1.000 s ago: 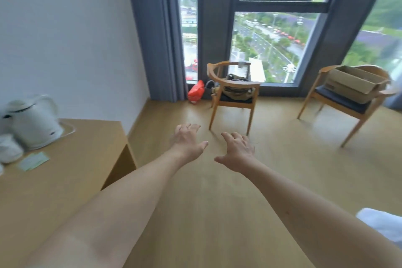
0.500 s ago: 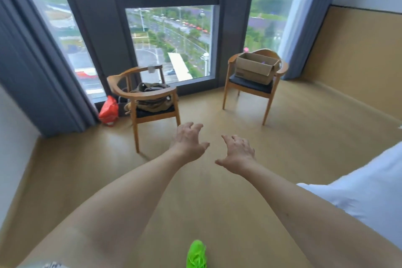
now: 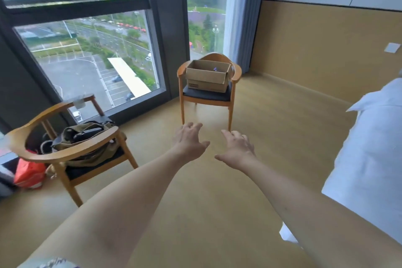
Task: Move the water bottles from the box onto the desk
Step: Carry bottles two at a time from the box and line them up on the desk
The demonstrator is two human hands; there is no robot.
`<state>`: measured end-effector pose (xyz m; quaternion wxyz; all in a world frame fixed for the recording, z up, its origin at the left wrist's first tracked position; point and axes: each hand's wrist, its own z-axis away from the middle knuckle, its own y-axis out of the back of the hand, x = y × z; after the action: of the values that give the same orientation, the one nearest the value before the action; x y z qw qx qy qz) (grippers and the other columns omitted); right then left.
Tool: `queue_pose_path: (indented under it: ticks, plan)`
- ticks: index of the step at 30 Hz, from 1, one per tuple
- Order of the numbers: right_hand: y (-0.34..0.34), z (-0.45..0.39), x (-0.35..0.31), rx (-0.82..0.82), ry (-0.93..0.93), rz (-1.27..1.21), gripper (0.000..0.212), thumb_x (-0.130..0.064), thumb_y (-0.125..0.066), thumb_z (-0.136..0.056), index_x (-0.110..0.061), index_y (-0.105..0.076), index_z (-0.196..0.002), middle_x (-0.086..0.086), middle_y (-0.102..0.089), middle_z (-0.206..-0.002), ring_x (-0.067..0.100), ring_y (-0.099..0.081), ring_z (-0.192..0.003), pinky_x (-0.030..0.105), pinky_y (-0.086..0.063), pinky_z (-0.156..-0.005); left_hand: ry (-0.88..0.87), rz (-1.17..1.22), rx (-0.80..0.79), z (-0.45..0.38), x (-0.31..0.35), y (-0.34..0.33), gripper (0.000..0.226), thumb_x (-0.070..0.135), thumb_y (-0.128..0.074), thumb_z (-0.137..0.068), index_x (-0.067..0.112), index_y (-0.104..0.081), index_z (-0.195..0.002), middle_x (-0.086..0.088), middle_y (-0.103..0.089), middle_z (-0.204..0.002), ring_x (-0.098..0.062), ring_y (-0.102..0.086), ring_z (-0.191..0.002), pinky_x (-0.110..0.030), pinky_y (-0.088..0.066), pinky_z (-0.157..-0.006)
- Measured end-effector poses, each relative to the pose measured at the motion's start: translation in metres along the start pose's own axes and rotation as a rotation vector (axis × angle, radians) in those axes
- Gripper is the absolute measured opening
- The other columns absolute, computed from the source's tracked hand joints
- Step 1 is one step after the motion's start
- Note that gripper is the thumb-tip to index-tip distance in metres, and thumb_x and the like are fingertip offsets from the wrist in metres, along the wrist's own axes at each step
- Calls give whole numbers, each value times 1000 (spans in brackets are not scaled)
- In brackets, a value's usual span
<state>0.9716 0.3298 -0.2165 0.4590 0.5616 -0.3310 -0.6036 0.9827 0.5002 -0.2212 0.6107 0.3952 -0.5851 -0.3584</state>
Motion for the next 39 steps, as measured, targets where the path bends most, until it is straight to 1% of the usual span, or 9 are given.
queue_pose_path:
  ticks: [8, 13, 18, 21, 23, 28, 33, 36, 39]
  plan:
    - [-5, -196, 28, 10, -41, -68, 89, -51, -76, -85, -33, -29, -158, 4, -37, -160, 29, -33, -146, 46, -36, -114, -36, -14, -3, -198, -1, -40, 75, 51, -72, -87, 28, -43, -152, -6, -42, -157, -29, -39, -142, -50, -43, -113]
    - [19, -317, 27, -37, -28, -107, 86, -52, -76, -86, -33, -32, -157, 3, -38, -159, 29, -34, -146, 46, -37, -115, -28, -47, -4, -323, 14, -28, 75, 50, -74, -87, 29, -43, -152, -4, -40, -158, -29, -32, -146, -49, -37, -115]
    - [45, -422, 23, -56, 12, -102, 85, -53, -75, -86, -35, -31, -157, 1, -36, -160, 28, -34, -146, 44, -36, -115, -53, -46, 10, -426, 22, -12, 73, 49, -73, -90, 28, -43, -153, -4, -41, -158, -28, -32, -148, -45, -39, -113]
    - [43, -476, 23, -61, -3, -127, 85, -50, -77, -85, -35, -35, -156, 0, -40, -158, 27, -35, -145, 44, -37, -115, -30, -113, -44, -476, 8, -15, 73, 47, -72, -91, 26, -41, -154, -6, -39, -159, -30, -31, -148, -47, -40, -112]
    - [39, -513, 24, -72, -12, -134, 84, -49, -78, -85, -34, -36, -156, 0, -42, -157, 27, -36, -144, 44, -38, -113, 3, -87, -59, -513, -5, -20, 74, 46, -72, -91, 25, -40, -155, -7, -39, -158, -30, -30, -147, -46, -40, -112]
    - [31, -625, 19, -79, -39, -91, 83, -51, -76, -84, -33, -35, -155, 2, -42, -153, 28, -37, -140, 44, -40, -111, -39, -72, -41, -631, -32, -36, 70, 48, -71, -90, 26, -44, -151, -4, -47, -150, -29, -38, -140, -43, -45, -104]
    - [41, -761, 2, -42, -85, -65, 81, -52, -73, -86, -30, -36, -154, 4, -45, -151, 30, -40, -137, 44, -41, -107, -65, -61, -60, -775, -52, -36, 70, 49, -70, -87, 28, -44, -149, -3, -47, -149, -29, -39, -138, -49, -49, -105]
    - [52, -829, -11, -47, -143, -97, 79, -50, -73, -87, -28, -37, -154, 5, -46, -150, 31, -40, -137, 45, -42, -106, -62, -48, -101, -857, -62, -26, 67, 50, -69, -86, 31, -45, -147, -2, -48, -147, -29, -40, -137, -50, -47, -106]
    - [64, -889, -24, -29, -175, -137, 77, -50, -74, -86, -27, -40, -152, 6, -48, -148, 31, -43, -136, 45, -44, -107, -60, -27, -136, -931, -66, -13, 72, 49, -68, -88, 28, -43, -152, -3, -45, -151, -29, -37, -140, -49, -43, -111]
